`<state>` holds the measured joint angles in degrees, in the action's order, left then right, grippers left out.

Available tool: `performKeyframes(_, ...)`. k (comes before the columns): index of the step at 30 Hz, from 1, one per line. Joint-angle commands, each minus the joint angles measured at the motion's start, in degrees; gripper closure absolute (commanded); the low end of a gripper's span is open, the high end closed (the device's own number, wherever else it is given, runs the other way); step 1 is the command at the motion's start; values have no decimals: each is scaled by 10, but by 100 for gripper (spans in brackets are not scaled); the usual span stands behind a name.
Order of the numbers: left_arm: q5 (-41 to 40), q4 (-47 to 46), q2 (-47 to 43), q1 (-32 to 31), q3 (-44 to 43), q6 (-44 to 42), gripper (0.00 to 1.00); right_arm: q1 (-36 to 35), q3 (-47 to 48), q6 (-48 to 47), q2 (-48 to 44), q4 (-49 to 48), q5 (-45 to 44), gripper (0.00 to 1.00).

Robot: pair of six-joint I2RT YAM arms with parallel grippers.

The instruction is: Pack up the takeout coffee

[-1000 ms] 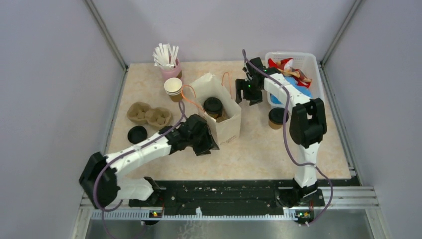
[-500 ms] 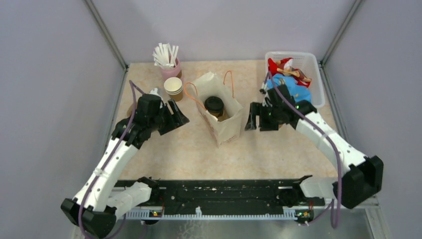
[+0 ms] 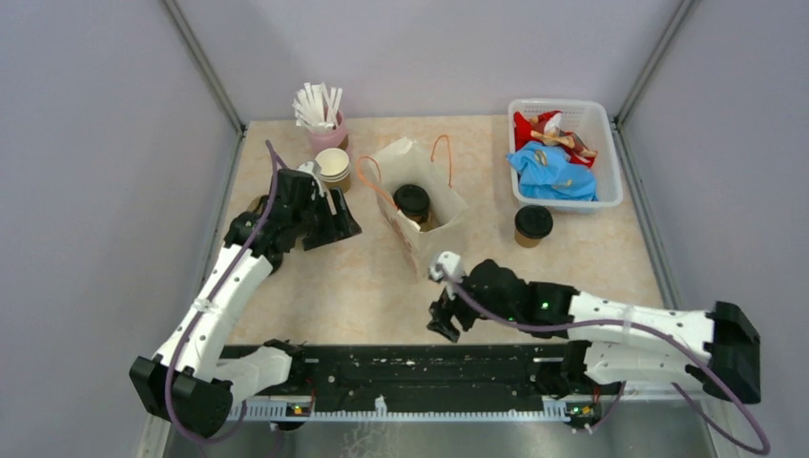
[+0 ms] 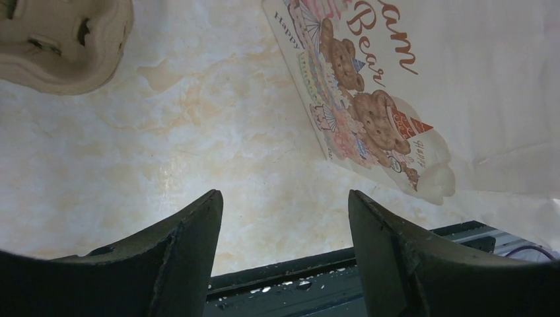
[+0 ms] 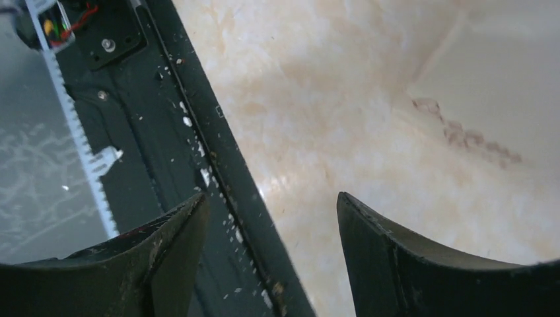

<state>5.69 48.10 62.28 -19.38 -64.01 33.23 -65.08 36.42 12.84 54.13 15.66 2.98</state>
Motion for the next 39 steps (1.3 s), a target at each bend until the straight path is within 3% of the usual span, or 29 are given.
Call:
performKeyframes(1, -25, -15, -23, 5, -40, -31, 24, -65, 49, -237, 127, -151, -57, 30)
performKeyframes(9, -75, 7, -40, 6, -62, -51, 22, -73, 211, -285, 388, -184, -122, 35)
performKeyframes(16, -110, 28, -47, 10, -81, -72, 21, -67, 242, -277, 480, -161, -236, 37)
performKeyframes(24, -106, 20, -39, 11, -85, -79, 20, -11, 166, -238, 442, -158, -321, 35)
performKeyframes(32, -76, 6, -19, 13, -95, -82, 19, 51, 111, -195, 379, -139, -326, 31)
performKeyframes(39, -60, -9, -9, 14, -93, -82, 19, 42, 150, -82, 178, 63, -290, 29)
